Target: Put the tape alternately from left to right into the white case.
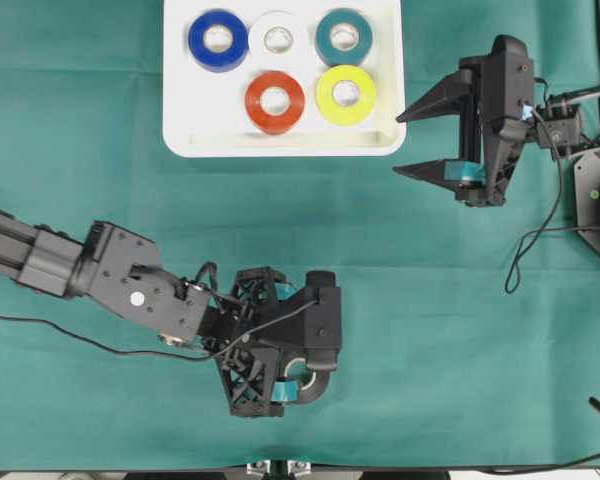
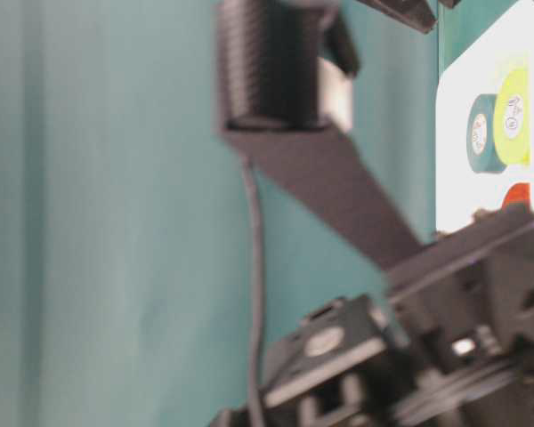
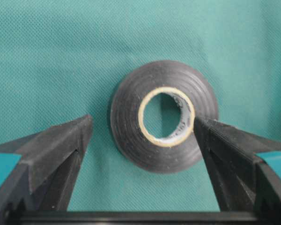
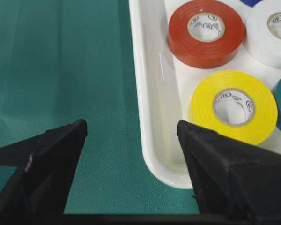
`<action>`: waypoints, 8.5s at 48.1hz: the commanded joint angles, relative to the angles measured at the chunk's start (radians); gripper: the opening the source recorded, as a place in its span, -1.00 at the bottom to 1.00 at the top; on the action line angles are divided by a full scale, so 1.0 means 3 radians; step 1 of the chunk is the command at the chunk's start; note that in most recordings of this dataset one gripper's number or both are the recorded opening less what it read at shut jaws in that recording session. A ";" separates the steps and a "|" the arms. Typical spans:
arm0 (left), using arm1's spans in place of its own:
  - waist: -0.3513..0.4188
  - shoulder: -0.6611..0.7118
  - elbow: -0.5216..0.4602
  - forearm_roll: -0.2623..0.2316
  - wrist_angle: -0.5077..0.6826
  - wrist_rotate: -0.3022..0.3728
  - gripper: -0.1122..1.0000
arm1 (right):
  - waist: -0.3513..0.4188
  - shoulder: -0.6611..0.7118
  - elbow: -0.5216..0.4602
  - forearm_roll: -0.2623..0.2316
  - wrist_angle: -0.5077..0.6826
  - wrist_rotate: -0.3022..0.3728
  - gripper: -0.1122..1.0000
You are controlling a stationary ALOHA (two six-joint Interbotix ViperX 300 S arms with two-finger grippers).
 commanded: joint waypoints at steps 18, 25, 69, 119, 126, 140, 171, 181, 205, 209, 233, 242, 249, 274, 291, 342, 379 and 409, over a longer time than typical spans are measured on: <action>0.0107 0.0061 -0.0102 0.0020 0.0082 0.0031 0.53 | 0.0010 -0.0015 0.0000 -0.0005 -0.0015 -0.0005 0.72; 0.0112 0.0107 -0.0128 0.0020 0.0082 0.0051 0.52 | 0.0010 -0.0015 0.0000 -0.0005 -0.0015 -0.0005 0.72; 0.0026 0.0276 -0.0476 0.0031 0.0680 0.0547 -0.86 | 0.0010 -0.0036 0.0026 -0.0005 -0.0015 -0.0005 0.72; 0.0179 -0.0476 -0.0128 0.0051 0.0752 0.0926 -0.86 | 0.0010 -0.0051 0.0020 -0.0010 -0.0015 0.0000 0.72; 0.0230 -0.0501 -0.0082 0.0051 0.0808 0.0951 -0.86 | 0.0010 -0.0051 0.0031 -0.0005 -0.0015 0.0000 0.72; 0.0419 -0.0639 0.0107 0.0051 0.0900 0.0956 -0.86 | 0.0010 -0.0051 0.0036 -0.0005 -0.0015 0.0000 0.72; 0.1289 -0.1202 0.0869 0.0051 0.0614 0.1176 -0.86 | 0.0010 -0.0051 0.0031 -0.0005 -0.0015 0.0010 0.72; 0.1774 -0.1294 0.1012 0.0046 0.0470 0.1370 -0.86 | 0.0010 -0.0051 0.0026 -0.0005 -0.0015 0.0015 0.72; 0.2465 -0.1294 0.1248 0.0036 0.0194 0.1672 -0.86 | 0.0010 -0.0051 0.0036 -0.0010 -0.0015 0.0020 0.72; 0.2465 -0.1283 0.1248 0.0031 0.0159 0.1703 -0.86 | 0.0005 -0.0051 0.0031 -0.0005 -0.0010 0.0020 0.72; 0.2449 -0.1258 0.1289 0.0026 0.0112 0.1718 -0.86 | 0.0010 -0.0051 0.0026 -0.0005 0.0010 0.0020 0.72; 0.2439 -0.1258 0.1289 0.0020 0.0107 0.1718 -0.86 | 0.0010 -0.0051 0.0026 -0.0005 0.0026 0.0020 0.72; 0.2408 -0.1258 0.1289 0.0020 0.0107 0.1713 -0.86 | 0.0010 -0.0051 0.0020 -0.0005 0.0036 0.0015 0.72; 0.2393 -0.1294 0.1304 0.0020 0.0102 0.1703 0.61 | 0.0005 -0.0051 0.0015 -0.0005 0.0036 0.0026 0.72; 0.2301 -0.1514 0.1411 0.0020 0.0107 0.1687 0.56 | 0.0010 -0.0051 0.0015 -0.0005 0.0036 0.0026 0.72; 0.1503 -0.2214 0.2107 0.0015 -0.0174 0.1677 0.55 | 0.0010 -0.0051 0.0000 -0.0005 0.0036 0.0036 0.72; 0.1514 -0.2966 0.2679 0.0015 -0.0506 0.1682 0.54 | 0.0005 -0.1130 0.0312 0.0010 0.0394 0.0066 0.72; 0.1514 -0.3968 0.3201 0.0015 -0.0849 0.1677 0.54 | 0.0010 -0.2148 0.0721 0.0010 0.0603 0.0133 0.72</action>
